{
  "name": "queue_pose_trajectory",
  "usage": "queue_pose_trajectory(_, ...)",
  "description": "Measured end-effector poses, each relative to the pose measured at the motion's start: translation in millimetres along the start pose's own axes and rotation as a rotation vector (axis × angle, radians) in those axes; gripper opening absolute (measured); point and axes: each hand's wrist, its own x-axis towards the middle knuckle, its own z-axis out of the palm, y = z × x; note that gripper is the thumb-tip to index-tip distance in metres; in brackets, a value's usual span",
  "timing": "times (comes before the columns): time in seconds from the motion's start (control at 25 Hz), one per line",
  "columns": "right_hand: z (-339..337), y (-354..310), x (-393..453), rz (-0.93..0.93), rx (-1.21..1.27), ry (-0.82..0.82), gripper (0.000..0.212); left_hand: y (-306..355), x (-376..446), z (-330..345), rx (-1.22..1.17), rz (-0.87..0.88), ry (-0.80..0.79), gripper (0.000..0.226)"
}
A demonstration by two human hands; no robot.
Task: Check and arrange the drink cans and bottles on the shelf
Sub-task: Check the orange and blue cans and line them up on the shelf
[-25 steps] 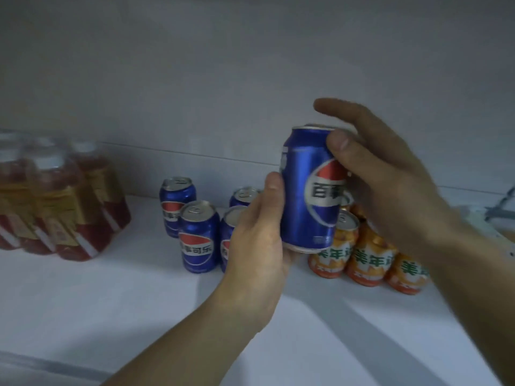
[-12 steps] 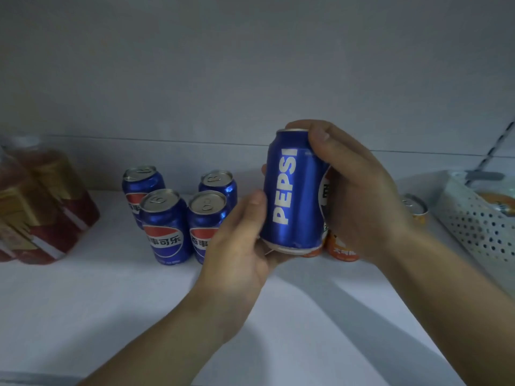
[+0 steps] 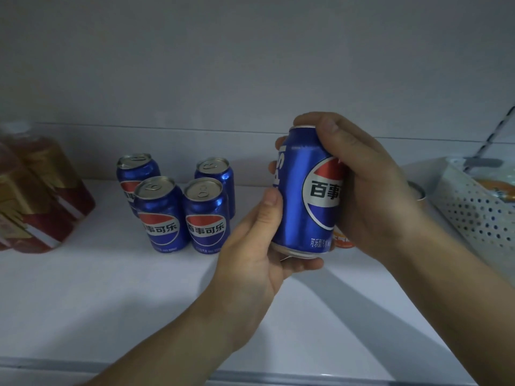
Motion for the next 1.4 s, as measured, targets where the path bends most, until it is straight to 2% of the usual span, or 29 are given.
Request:
queue_pose_trajectory(0.16,-1.3,0.0,-0.7,0.019,0.046,-0.017,0.044,0.4,1.4,-0.5,-0.001,0.04,-0.007,0.066)
queue_pose_trajectory(0.32,-3.9,-2.2,-5.1,0.052,0.108,-0.132,0.048,6.6,-3.0,-5.8,0.038,-0.073,-0.081,0.07)
queue_pose_trajectory(0.44,-2.4,-2.2,-5.7,0.025,0.023,-0.078,0.041,6.3,-4.7,-9.2,0.091,-0.024,-0.08,0.075)
queue_pose_trajectory(0.64,-0.7,0.0,-7.0,0.052,0.001,-0.066,0.047,2.3,-3.5,-8.2,0.069,0.042,-0.039,0.076)
queue_pose_trajectory(0.8,-2.3,-0.7,-10.3,0.072,0.083,-0.147,0.053,5.2,-4.8,-7.3,0.061,0.002,-0.034,0.06)
queue_pose_trajectory(0.88,-1.3,-1.2,-10.5,0.039,0.08,-0.112,0.052,5.3,-6.1,-9.0,0.046,0.017,-0.014,0.052)
queue_pose_trajectory(1.04,4.1,-0.7,-12.8,-0.003,0.043,-0.081,0.052,4.8,-8.4,-9.0,0.042,0.106,0.035,0.057)
queue_pose_trajectory(1.28,8.7,-0.3,-15.7,-0.027,0.049,-0.067,0.042,7.6,-8.8,-6.8,0.048,0.057,0.037,0.054)
queue_pose_trajectory(1.36,8.1,-0.4,-15.2,-0.039,0.049,-0.066,0.045,9.3,-8.7,-7.1,0.025,0.066,0.055,0.047)
queue_pose_trajectory(1.4,7.1,-1.0,-14.8,-0.038,0.052,-0.081,0.047,9.7,-9.6,-7.1,0.015,0.053,0.057,0.05)
